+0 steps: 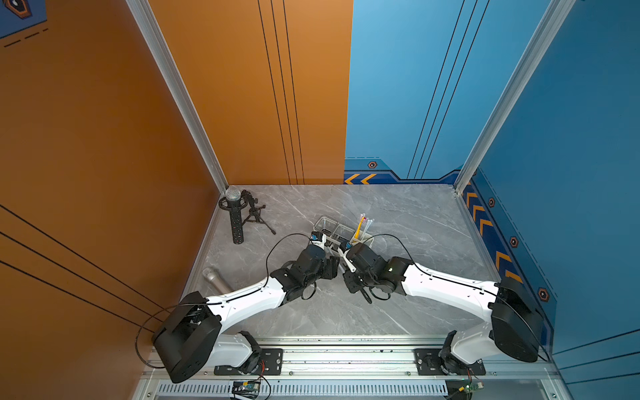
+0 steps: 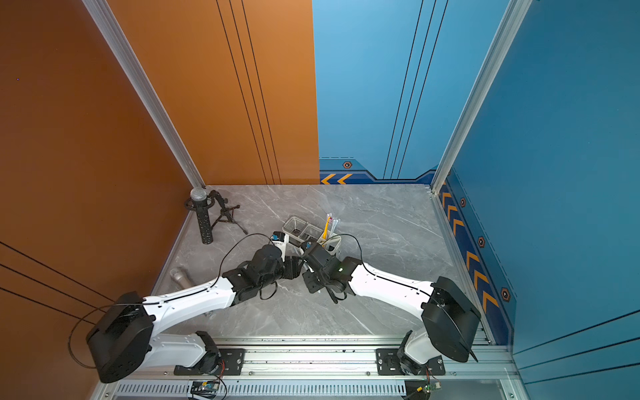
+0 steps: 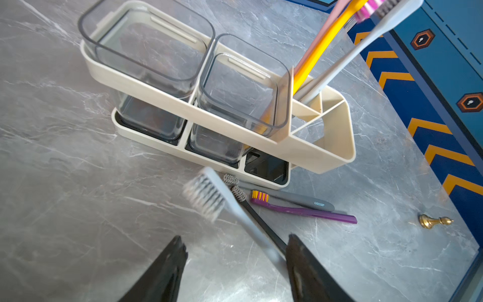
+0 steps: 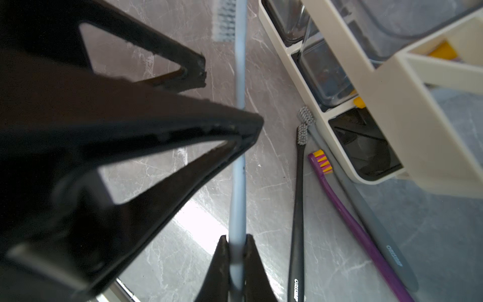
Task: Place the toothbrush into the toothbrush holder
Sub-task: Pick up the toothbrush from the center of the board.
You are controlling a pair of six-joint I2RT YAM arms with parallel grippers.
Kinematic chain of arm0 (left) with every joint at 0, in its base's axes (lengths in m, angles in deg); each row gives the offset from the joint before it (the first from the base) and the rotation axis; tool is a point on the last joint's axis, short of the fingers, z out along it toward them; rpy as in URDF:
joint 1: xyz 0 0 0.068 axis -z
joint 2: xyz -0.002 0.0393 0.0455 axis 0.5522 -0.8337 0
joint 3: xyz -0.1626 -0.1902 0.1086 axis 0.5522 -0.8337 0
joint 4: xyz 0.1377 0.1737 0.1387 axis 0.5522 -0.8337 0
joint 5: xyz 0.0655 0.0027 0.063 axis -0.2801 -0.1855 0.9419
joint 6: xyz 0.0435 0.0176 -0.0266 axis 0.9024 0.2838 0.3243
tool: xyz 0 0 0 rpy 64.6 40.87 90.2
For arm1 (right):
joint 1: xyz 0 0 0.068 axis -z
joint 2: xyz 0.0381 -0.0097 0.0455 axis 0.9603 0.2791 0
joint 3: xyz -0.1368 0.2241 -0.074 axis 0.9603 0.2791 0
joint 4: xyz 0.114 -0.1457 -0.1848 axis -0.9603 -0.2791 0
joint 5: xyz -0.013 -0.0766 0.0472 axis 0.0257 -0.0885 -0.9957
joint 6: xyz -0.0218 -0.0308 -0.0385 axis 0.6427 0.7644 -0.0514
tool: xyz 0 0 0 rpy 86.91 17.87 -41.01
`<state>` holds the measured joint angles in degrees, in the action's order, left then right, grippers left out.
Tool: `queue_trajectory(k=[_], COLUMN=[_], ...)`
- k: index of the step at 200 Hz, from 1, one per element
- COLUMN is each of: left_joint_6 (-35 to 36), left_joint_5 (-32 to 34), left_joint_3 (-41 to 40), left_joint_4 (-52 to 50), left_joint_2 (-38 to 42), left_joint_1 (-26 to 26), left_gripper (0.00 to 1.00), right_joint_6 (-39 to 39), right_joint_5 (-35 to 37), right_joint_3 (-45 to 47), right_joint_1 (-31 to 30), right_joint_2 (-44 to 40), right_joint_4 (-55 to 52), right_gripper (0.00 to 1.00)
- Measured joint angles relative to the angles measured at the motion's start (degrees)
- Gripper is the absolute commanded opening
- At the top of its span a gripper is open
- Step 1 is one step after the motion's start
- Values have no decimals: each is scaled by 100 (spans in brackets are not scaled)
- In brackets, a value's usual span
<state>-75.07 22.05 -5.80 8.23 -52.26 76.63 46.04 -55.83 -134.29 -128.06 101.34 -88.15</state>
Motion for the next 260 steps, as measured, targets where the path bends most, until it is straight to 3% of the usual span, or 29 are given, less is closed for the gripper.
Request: queue_trajectory(k=[62, 159, 260], left_joint_6=[-299, -717, -1027], left_joint_5=[-258, -564, -704], left_joint_3=[149, 321, 404], left_joint_4=[256, 656, 863], left_joint_2=[-269, -612, -671], left_joint_1=[-162, -304, -308], left_gripper=[55, 22, 0], right_joint_6=[-87, -140, -243], right_joint_5=[39, 131, 323], right_joint_3=[151, 153, 153], right_joint_1=[-50, -83, -138], right_joint_2=[-256, -203, 59], right_joint_4=[11, 11, 136], right_gripper=[0, 0, 0])
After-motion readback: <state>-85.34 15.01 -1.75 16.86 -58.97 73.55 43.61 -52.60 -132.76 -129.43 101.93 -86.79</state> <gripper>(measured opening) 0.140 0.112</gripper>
